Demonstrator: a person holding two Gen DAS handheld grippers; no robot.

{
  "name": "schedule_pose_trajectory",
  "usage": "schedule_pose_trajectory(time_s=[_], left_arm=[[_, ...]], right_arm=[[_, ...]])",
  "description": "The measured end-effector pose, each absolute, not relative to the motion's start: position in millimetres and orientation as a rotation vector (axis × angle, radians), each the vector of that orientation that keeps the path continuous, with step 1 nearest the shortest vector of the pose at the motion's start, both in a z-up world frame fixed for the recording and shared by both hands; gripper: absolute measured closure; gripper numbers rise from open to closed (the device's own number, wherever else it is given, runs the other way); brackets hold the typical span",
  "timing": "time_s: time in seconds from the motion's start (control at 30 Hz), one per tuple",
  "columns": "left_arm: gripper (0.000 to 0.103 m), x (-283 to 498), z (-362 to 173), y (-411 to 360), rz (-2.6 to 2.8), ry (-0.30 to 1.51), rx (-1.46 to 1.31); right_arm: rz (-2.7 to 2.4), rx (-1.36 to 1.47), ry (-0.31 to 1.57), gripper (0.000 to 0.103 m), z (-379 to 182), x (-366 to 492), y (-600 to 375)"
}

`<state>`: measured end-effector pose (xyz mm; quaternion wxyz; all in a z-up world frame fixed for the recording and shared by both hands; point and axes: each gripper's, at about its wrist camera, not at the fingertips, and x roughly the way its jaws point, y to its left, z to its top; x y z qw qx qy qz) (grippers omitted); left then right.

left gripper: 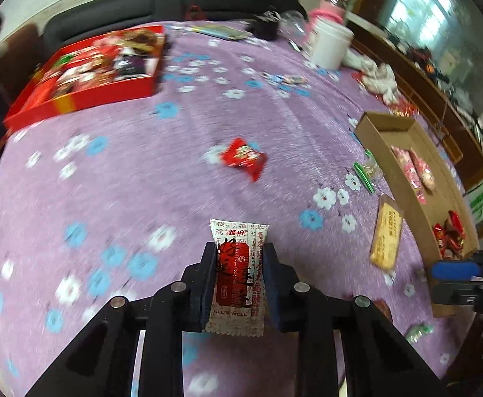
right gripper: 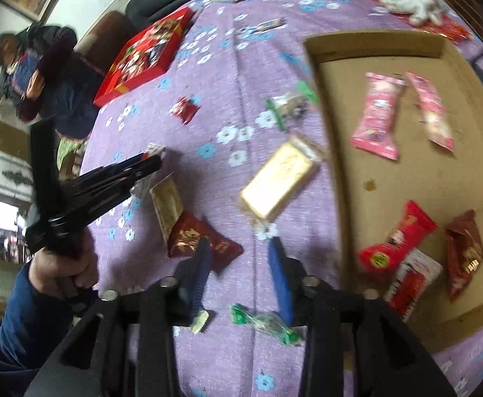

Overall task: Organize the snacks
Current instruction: 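Grasp the dark red triangular bag with the right gripper while the left gripper grasps another white-and-red packet, then carry the dark red bag and white packet into the tray and open both grippers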

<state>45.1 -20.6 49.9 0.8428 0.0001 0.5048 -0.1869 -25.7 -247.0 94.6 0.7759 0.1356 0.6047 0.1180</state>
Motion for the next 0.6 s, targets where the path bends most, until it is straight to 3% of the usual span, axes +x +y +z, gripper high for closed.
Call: schedule_pose_trajectory(time_s=[0.33, 0.43, 0.6], left_arm=[[0.075, -19, 37, 20, -0.315, 1.106, -0.081], [0.075, -30, 30, 24, -0.298, 1.124, -0.089], [0.075, -40, 27, 23, -0.283, 1.12, -0.086]], right_arm=[[0.475, 0.043, 1.344, 0.06, 72, -9, -197], [0.514, -0.029, 1.358, 0.05, 63, -6, -189], [0.518, -0.059, 1.357, 0.053, 51, -9, -182]])
